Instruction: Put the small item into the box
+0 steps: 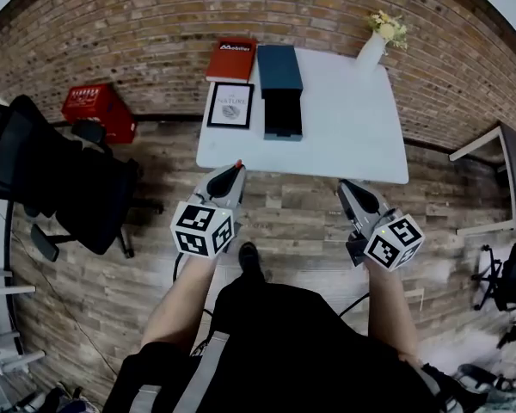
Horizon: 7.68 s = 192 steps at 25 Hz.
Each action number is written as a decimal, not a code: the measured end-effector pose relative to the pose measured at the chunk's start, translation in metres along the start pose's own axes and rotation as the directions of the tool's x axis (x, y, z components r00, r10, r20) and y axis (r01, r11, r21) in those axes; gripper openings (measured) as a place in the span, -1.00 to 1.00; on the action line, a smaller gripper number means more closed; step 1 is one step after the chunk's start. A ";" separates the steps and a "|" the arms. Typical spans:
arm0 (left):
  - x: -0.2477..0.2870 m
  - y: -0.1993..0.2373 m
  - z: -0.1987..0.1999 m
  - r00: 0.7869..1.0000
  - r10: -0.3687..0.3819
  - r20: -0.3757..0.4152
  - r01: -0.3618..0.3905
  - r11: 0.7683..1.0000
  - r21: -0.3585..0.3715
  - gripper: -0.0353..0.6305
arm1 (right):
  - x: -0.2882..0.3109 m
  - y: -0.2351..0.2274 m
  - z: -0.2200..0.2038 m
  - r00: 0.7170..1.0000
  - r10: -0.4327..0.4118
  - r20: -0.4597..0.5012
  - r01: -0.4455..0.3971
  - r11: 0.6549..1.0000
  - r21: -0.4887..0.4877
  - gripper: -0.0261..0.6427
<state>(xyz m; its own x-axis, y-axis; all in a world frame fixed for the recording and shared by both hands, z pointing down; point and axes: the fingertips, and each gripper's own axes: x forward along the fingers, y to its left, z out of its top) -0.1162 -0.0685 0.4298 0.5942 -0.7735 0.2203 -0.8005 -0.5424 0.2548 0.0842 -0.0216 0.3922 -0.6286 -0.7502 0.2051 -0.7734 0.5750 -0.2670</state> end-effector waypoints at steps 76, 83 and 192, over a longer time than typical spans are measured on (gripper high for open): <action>0.339 0.101 -0.035 0.939 -0.086 -0.332 0.032 0.986 -0.165 -0.84 | 0.272 -0.232 0.034 0.972 0.147 -0.182 -0.127 0.985 0.115 -0.92; 0.358 0.090 -0.069 0.897 -0.110 -0.428 0.052 0.988 -0.146 -0.84 | 0.259 -0.247 0.021 0.971 0.128 -0.204 -0.100 0.985 0.143 -0.92; 0.269 0.091 0.080 0.994 0.026 -0.105 -0.025 1.000 0.010 -0.88 | 0.185 -0.217 0.090 0.999 0.018 -0.040 -0.021 0.997 -0.075 -0.86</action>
<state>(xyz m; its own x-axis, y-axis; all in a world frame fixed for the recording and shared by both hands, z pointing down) -0.0351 -0.3521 0.4366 0.5781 -0.7487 0.3243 -0.8159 -0.5261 0.2398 0.1431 -0.3150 0.4032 -0.6453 -0.7261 0.2373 -0.7639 0.6134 -0.2002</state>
